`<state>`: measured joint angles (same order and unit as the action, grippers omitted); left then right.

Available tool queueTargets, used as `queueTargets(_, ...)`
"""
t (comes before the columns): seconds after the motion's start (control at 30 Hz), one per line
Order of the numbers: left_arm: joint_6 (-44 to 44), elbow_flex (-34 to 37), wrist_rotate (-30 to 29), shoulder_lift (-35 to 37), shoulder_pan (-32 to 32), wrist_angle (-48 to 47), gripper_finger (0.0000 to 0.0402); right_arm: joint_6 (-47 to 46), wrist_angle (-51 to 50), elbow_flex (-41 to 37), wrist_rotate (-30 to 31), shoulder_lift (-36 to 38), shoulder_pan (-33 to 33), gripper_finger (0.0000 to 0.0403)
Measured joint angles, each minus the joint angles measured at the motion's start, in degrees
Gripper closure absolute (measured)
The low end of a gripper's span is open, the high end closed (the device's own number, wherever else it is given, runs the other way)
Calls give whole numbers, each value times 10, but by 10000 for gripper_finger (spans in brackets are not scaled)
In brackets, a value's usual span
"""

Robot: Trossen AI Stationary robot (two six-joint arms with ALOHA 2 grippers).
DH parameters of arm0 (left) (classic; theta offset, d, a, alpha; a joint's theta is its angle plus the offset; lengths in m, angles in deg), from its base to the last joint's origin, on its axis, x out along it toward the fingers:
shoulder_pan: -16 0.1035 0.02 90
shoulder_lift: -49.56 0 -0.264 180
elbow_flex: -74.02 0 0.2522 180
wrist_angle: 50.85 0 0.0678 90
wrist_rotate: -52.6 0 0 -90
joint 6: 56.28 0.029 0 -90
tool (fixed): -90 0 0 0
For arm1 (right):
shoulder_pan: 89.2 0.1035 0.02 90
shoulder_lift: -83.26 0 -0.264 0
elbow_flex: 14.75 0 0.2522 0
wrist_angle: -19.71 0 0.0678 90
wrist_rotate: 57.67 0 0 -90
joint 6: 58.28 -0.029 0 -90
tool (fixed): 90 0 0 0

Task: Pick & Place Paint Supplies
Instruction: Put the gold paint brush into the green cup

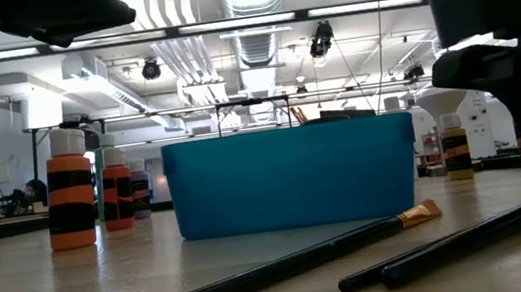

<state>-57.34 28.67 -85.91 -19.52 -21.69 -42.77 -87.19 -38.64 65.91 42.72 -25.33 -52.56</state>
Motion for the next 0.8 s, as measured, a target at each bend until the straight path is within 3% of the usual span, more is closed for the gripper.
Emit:
queueTargets(0.3,0,0,0,0,0,0,291,7,-4,0,-5,0,0,387)
queueTargets(0.5,0,0,0,0,0,0,291,7,-51,10,-6,0,0,394)
queueTargets(0.8,-7,0,0,0,0,0,291,35,-145,85,-1,14,10,394)
